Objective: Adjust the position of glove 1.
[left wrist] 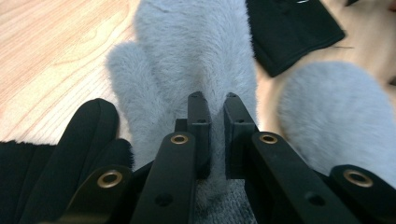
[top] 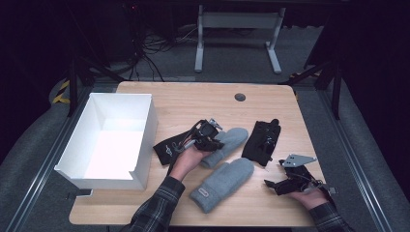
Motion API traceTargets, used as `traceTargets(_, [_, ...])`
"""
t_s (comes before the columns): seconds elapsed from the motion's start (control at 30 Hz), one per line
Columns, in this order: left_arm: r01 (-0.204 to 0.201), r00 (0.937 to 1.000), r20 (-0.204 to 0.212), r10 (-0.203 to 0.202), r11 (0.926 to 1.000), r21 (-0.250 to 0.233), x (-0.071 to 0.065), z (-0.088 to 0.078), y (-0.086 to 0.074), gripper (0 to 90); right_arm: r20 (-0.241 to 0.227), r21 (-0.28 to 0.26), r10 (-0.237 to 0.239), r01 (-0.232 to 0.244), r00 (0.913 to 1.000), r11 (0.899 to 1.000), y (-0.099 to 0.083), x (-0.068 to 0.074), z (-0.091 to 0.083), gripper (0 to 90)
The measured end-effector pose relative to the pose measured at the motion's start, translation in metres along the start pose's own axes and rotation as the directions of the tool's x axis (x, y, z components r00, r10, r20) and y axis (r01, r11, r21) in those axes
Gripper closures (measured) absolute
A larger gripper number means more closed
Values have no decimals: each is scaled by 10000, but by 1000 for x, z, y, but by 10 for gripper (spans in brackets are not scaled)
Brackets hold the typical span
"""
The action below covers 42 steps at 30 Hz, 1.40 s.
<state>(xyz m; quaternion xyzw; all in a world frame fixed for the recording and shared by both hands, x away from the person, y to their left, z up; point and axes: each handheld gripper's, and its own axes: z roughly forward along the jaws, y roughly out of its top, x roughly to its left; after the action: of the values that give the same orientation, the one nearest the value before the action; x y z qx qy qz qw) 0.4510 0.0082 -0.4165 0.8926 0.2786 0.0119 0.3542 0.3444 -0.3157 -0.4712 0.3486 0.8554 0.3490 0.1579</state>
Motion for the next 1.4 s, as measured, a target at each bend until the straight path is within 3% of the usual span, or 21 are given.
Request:
traceTargets(0.27, [-270,9996,77,273,9991,-314,-17,-36,-9,846,1,-2,-2,2,10000,10000,0,0,0,1])
traceTargets(0.4, [-38,9997,228,55,9971,-765,-31,-57,-16,846,2,-1,-1,1,10000,10000,0,0,0,1])
traceTargets(0.63, [-382,9982,425,420,9955,-863,-55,-71,-27,845,2,1,-2,2,10000,10000,0,0,0,1])
traceTargets(0.83, [-603,9962,589,645,9957,-706,-73,-70,-39,845,5,2,-1,1,10000,10000,0,0,0,1])
traceTargets(1.03, [-688,9949,700,725,9962,-538,-81,-61,-44,845,7,2,2,-2,10000,10000,0,0,0,1])
traceTargets(1.4, [-930,9943,514,936,9956,-135,-92,-38,-46,840,5,1,-2,2,10000,10000,0,0,0,1])
